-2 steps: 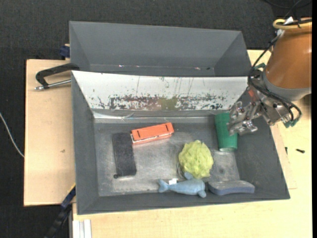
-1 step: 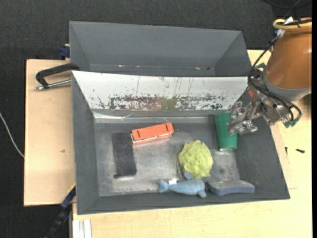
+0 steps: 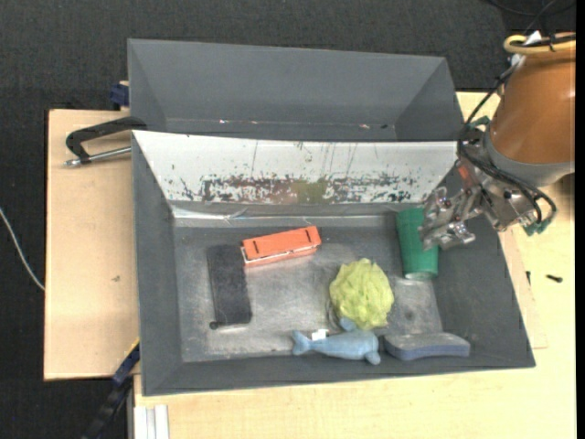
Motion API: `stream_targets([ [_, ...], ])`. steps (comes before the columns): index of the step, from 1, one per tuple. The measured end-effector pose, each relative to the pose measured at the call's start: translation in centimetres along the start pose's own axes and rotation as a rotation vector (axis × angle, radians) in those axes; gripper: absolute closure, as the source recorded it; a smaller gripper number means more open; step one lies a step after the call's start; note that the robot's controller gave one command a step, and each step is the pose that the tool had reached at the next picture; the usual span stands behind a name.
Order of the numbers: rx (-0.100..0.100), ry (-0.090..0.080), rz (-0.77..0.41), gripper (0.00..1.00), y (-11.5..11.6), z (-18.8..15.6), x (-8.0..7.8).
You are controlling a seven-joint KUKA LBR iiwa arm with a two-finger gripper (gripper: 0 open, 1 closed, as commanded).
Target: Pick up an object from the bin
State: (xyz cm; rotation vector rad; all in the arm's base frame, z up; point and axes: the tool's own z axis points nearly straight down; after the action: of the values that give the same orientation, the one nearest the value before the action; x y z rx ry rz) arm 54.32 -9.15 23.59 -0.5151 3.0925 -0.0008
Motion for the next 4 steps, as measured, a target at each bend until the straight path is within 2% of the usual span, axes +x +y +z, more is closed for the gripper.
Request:
stream_targets([
  [1,0.002,-0.001,-0.058,1.00,0.5,3.7,-0.6],
  [2,-0.002,0.002,-0.042,0.00,1.2,5.7,-1.3],
  [3,-0.001,-0.001,-0.019,0.00,1.5,4.3,-1.8],
  [4,0.014,-0.008,0.119,1.00,7.1,15.5,-0.2],
])
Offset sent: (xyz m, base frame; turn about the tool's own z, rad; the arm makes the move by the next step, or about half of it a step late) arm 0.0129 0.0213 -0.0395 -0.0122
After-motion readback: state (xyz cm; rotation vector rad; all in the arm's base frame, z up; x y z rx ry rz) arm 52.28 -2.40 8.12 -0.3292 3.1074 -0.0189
